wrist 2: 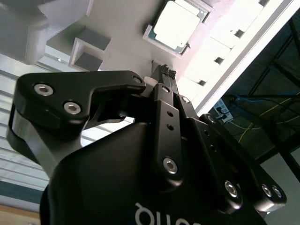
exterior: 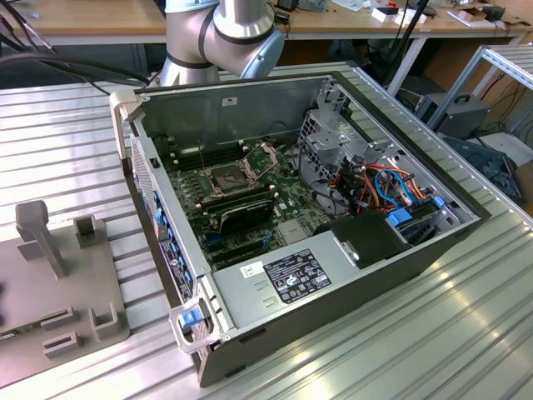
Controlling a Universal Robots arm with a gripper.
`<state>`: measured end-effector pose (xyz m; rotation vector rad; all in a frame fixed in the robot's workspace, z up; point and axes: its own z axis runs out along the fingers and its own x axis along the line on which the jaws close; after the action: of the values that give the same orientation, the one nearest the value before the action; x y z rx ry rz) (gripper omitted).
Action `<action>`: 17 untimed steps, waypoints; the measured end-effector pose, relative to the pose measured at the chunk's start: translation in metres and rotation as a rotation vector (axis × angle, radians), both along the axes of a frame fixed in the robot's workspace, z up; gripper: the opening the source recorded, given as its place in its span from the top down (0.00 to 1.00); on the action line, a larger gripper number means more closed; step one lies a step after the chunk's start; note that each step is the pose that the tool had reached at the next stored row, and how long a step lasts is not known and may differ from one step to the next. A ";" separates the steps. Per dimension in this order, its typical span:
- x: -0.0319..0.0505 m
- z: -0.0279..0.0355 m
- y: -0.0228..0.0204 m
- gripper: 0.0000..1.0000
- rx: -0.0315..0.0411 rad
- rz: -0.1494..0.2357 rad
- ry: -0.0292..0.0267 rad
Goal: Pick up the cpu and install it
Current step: 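Reach for the cpu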
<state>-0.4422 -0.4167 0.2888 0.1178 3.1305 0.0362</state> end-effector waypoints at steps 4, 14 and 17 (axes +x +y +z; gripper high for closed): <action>-0.0009 -0.0019 -0.0052 0.89 0.0001 0.000 -0.0001; -0.0044 -0.0101 -0.0201 0.89 0.0000 0.000 0.0011; -0.0054 -0.0108 -0.0249 0.89 0.0000 0.000 0.0011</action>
<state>-0.4476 -0.4416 0.2780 0.1178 3.1316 0.0361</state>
